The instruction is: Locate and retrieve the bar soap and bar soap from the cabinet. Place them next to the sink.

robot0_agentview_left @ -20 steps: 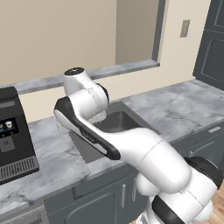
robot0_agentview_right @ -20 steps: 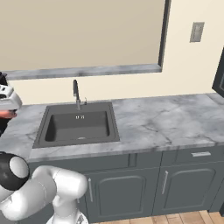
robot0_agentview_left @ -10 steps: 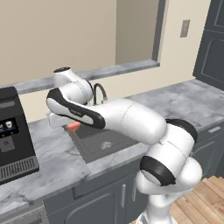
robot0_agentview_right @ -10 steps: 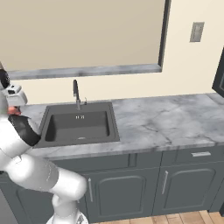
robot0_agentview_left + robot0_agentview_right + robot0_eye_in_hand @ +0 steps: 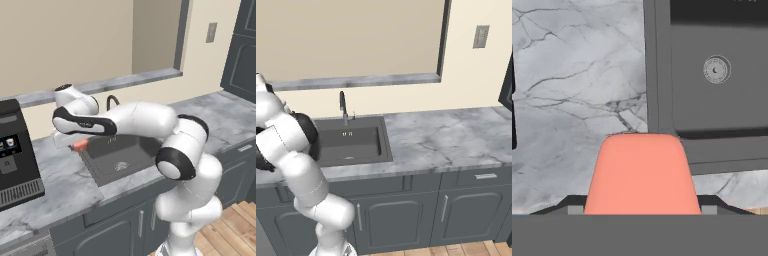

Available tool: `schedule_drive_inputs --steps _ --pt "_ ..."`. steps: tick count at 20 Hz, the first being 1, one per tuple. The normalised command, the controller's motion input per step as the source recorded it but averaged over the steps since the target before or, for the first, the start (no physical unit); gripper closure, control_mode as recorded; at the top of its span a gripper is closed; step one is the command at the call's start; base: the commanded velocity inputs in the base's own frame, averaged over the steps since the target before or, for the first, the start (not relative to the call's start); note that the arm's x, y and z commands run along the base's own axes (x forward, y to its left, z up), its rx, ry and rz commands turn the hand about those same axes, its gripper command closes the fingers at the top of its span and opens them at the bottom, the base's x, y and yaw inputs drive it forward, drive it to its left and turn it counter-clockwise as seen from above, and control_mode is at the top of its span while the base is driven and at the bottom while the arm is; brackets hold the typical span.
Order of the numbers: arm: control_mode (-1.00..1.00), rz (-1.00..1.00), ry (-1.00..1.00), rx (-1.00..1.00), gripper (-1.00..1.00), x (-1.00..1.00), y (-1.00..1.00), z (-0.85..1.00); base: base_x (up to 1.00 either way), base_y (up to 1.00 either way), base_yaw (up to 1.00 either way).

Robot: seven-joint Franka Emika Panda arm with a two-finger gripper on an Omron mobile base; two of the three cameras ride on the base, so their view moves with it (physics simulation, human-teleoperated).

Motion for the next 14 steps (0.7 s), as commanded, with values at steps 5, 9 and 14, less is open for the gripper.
schedule_drive_inputs --steps 5,9,14 --pt "-1.0 0.0 0.08 -0.03 1.0 0.54 0.32 -0.43 0.0 0.0 0.0" --pt "-1.0 -0.01 0.01 -0.01 1.0 0.54 0.46 -0.45 0.0 0.0 0.0" --pt "-1.0 -0.02 -0.02 -0.02 1.0 0.65 0.35 -0.38 0.0 0.0 0.0"
